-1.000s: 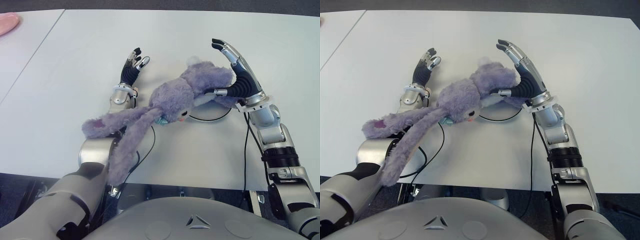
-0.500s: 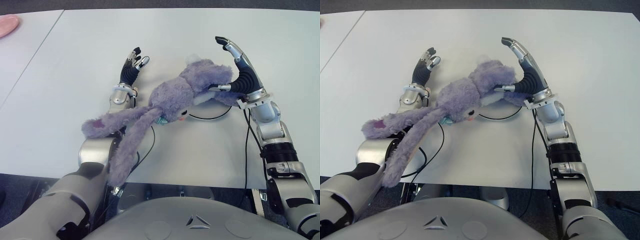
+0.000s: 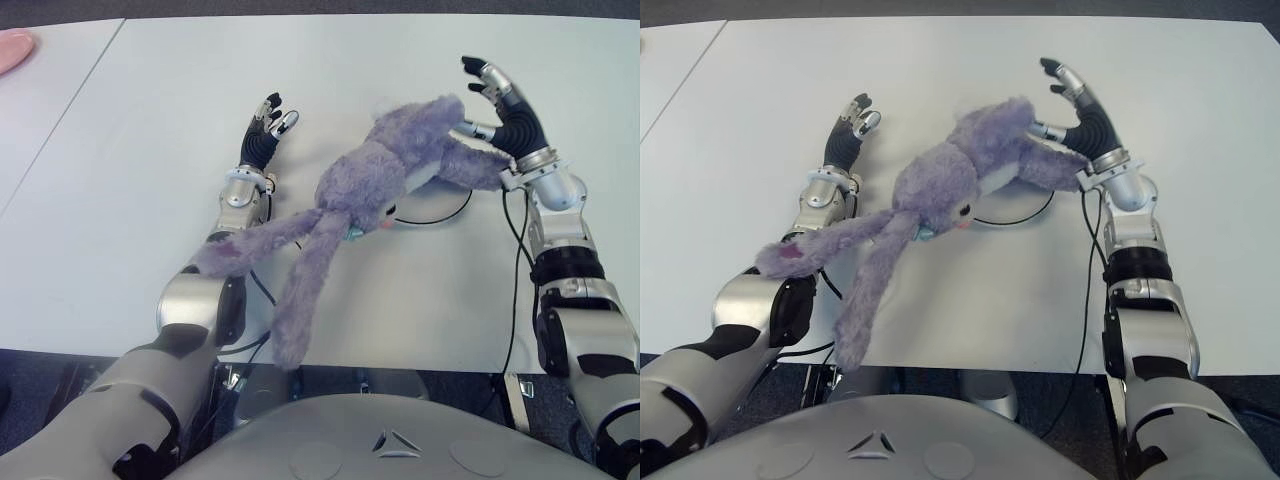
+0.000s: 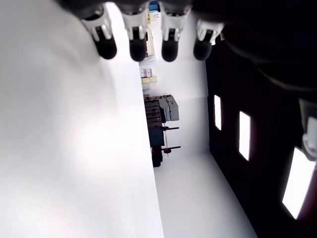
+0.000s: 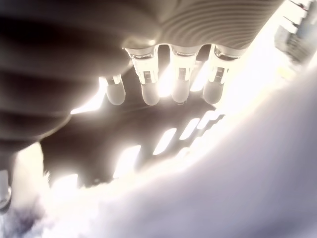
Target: Put the doll into the plate.
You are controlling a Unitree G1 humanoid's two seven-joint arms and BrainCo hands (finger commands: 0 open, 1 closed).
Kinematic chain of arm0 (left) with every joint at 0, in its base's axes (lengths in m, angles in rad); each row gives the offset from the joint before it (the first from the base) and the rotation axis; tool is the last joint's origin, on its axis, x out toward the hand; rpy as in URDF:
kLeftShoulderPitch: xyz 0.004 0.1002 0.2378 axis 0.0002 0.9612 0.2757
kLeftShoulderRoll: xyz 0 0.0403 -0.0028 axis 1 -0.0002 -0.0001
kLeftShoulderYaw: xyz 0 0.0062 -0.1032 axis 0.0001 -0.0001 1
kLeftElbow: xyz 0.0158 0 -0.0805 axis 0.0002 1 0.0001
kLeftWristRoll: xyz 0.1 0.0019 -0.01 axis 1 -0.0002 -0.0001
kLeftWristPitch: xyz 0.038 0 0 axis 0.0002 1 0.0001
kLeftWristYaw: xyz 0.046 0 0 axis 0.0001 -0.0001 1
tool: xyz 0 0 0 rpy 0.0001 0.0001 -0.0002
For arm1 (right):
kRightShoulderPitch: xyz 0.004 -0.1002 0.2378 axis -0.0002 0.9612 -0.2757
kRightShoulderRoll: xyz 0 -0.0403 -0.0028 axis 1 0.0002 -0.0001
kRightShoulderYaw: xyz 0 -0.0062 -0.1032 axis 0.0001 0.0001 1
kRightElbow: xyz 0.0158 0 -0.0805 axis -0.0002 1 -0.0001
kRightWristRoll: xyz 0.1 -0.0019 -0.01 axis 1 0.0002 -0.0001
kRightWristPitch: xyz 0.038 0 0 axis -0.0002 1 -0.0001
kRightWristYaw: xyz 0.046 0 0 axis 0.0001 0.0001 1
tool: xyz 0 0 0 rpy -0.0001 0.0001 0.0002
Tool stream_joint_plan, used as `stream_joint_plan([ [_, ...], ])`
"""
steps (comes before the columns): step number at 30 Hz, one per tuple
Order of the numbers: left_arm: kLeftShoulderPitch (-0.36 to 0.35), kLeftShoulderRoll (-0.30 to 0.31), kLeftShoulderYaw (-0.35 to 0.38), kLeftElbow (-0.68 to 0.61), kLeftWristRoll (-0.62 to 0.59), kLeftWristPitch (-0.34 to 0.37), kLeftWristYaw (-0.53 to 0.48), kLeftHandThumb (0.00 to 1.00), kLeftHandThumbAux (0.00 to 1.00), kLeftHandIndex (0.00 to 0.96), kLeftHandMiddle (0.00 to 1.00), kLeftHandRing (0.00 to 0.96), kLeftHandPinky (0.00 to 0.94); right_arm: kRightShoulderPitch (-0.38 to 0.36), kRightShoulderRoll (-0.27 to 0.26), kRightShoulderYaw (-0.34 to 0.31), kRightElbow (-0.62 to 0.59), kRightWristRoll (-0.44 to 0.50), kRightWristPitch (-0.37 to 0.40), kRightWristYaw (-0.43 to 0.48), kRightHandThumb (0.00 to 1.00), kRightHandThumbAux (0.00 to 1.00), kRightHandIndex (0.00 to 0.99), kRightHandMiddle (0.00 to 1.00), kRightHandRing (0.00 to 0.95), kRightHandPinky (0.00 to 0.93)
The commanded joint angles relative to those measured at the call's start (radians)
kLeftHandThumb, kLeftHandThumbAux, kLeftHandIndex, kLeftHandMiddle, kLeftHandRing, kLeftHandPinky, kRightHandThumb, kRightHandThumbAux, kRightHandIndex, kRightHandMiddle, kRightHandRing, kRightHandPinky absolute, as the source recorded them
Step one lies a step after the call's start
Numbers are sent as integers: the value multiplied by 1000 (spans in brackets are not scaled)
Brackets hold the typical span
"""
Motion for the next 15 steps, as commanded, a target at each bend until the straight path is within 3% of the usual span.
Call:
stream_joint_plan([
  [1,229,-49,-21,169,31,165,11,0,427,31,64,44,22,-73,31,-76,109,139,32,110,229,559,124,114,54,29],
  [15,229,-50,-20,169,29,164,9,0,422,31,65,44,19,-125,75,-181,189,273,46,192,316,746,152,159,124,162],
])
